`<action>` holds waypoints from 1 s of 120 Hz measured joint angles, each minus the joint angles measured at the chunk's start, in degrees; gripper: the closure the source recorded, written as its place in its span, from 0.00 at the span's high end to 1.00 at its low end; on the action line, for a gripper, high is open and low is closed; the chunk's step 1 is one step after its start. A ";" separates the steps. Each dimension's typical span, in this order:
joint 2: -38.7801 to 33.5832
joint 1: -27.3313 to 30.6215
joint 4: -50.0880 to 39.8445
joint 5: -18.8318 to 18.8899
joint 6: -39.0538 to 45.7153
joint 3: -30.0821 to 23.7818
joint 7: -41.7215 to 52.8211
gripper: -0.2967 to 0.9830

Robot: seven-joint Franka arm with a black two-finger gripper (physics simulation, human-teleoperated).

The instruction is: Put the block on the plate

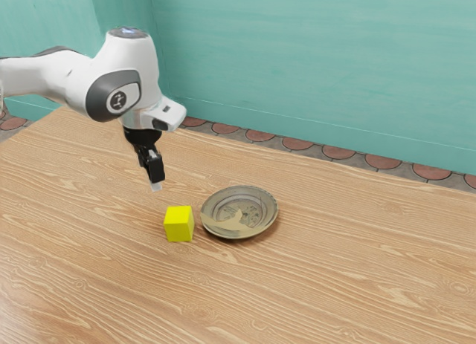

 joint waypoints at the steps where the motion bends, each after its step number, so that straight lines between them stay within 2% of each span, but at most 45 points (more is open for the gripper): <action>1: -0.01 -0.05 -0.18 -0.01 0.29 -0.09 0.44 0.77; 33: 5.95 -1.08 1.40 -1.88 5.42 -1.10 13.64 0.77; 41: 7.80 3.09 1.74 -2.03 5.94 -2.50 16.79 0.77; 53: 11.53 12.19 3.76 -1.71 6.47 -8.61 21.38 0.77; 69: 14.62 15.03 5.95 -1.36 6.91 -11.60 26.82 0.77; 80: 16.46 20.26 6.58 -1.02 7.23 -17.07 29.99 0.77; 120: 20.98 22.18 7.97 -1.67 9.35 -18.80 37.91 0.77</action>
